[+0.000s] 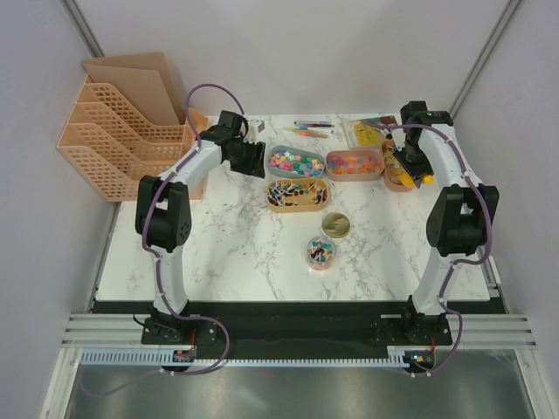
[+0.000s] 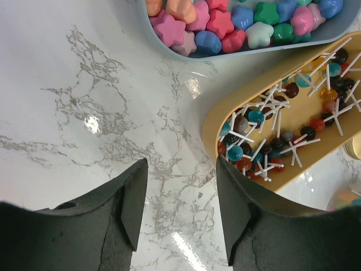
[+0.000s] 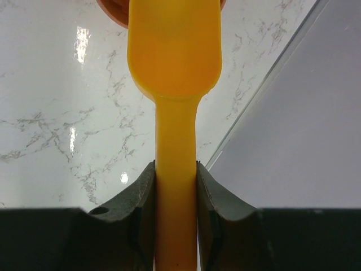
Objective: Pack the candies
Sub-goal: Scoop the fake candies from the storage box.
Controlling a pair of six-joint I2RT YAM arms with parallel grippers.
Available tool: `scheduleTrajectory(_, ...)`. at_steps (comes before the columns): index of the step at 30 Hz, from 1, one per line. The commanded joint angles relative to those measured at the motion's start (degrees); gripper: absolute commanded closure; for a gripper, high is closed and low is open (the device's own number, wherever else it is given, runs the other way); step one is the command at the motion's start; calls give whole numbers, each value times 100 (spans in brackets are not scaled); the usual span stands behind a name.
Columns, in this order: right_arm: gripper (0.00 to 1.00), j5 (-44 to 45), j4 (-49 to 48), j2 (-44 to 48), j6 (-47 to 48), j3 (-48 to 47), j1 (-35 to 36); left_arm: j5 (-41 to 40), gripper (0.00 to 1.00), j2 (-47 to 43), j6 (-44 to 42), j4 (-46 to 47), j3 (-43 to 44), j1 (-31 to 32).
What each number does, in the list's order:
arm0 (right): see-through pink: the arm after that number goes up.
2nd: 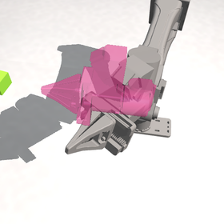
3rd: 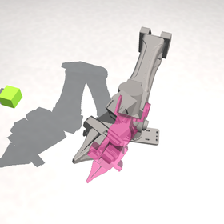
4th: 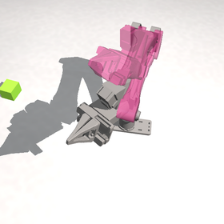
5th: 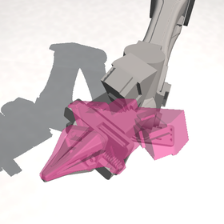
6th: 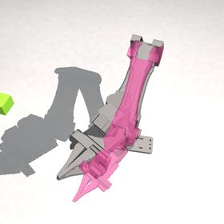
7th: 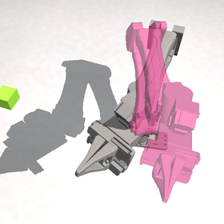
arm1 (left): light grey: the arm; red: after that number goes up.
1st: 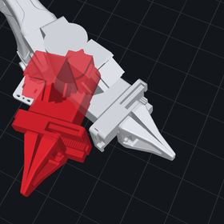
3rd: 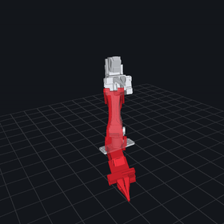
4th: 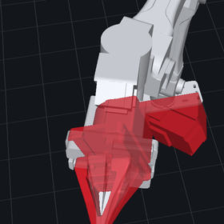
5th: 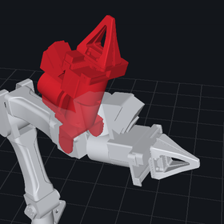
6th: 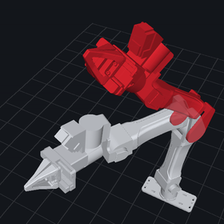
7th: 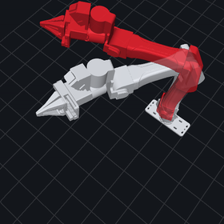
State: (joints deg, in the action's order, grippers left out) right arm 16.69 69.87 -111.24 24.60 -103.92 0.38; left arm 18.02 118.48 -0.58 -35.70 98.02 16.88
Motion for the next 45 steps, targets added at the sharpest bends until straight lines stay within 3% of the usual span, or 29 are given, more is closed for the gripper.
scheduleTrajectory(1, 100, -166, 132, -239, -175, -339, -12, -62, 42, -149, 155, 195, -54, 17)
scheduleTrajectory(5, 100, -306, 281, -556, -184, -629, -12, -149, 42, -123, 155, 204, -63, 17)
scheduleTrajectory(13, 100, -456, 1081, -1759, -289, -2280, -179, -404, 42, -97, 67, 230, -55, 25)
scheduleTrajectory(45, 100, -640, 704, -2657, -87, -2247, -205, -642, 42, 9, -135, 283, -248, 60)
